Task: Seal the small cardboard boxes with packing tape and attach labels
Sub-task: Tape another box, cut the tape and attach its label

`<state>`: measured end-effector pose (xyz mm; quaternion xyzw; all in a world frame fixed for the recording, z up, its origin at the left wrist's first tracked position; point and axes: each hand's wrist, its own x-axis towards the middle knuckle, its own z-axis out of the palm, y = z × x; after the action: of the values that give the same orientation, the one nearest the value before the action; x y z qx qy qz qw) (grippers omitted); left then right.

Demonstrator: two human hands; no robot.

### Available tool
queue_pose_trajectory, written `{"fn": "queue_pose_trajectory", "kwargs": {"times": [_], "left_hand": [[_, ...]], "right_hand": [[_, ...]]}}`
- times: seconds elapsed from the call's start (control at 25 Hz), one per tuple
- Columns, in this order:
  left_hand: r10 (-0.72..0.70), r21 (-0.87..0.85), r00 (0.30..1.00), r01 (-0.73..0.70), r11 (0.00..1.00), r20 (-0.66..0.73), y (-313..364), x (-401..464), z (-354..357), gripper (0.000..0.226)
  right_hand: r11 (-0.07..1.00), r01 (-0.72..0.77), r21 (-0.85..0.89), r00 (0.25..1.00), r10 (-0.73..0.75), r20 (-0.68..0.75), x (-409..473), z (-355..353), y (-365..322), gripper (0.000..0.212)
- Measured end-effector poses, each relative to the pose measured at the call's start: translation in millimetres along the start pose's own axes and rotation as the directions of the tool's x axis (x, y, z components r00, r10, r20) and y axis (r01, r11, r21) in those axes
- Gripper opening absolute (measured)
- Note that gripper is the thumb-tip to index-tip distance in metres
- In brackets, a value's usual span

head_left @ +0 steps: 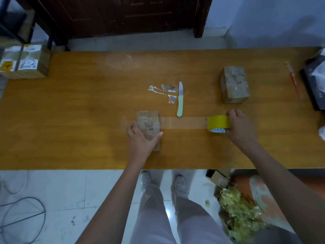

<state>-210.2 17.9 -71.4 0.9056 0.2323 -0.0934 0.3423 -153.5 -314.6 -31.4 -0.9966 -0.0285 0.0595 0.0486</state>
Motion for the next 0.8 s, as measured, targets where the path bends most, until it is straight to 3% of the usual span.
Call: {"fn": "queue_pose_trajectory", "kwargs": {"times": [0.12, 0.28, 0.52, 0.64, 0.8], "left_hand": [[0.011, -0.108, 0.997, -0.019, 0.994, -0.072, -13, -2, 4, 0.109], [-0.001, -0.141, 0.996, -0.012, 0.99, -0.09, -15, -4, 7, 0.113], [0.021, -0.247, 0.998, -0.005, 0.969, 0.061, -25, -3, -3, 0.13], [0.085, -0.276, 0.985, -0.042, 0.96, 0.147, -39, -1, -9, 0.124], [0.097, -0.309, 0.984, -0.047, 0.95, 0.148, -45, -3, -10, 0.108]], "right_hand": [[0.996, -0.029, 0.085, 0.998, 0.034, -0.059, 0, 14, 2, 0.05], [0.988, -0.082, 0.128, 0.99, 0.096, -0.1, -6, 23, 0, 0.055], [0.981, -0.094, 0.169, 0.993, 0.105, -0.052, -5, 19, -7, 0.058], [0.975, -0.108, 0.196, 0.992, 0.117, -0.036, -5, 18, -9, 0.058], [0.974, -0.085, 0.208, 0.993, 0.099, -0.058, -3, 17, -19, 0.055]]}}
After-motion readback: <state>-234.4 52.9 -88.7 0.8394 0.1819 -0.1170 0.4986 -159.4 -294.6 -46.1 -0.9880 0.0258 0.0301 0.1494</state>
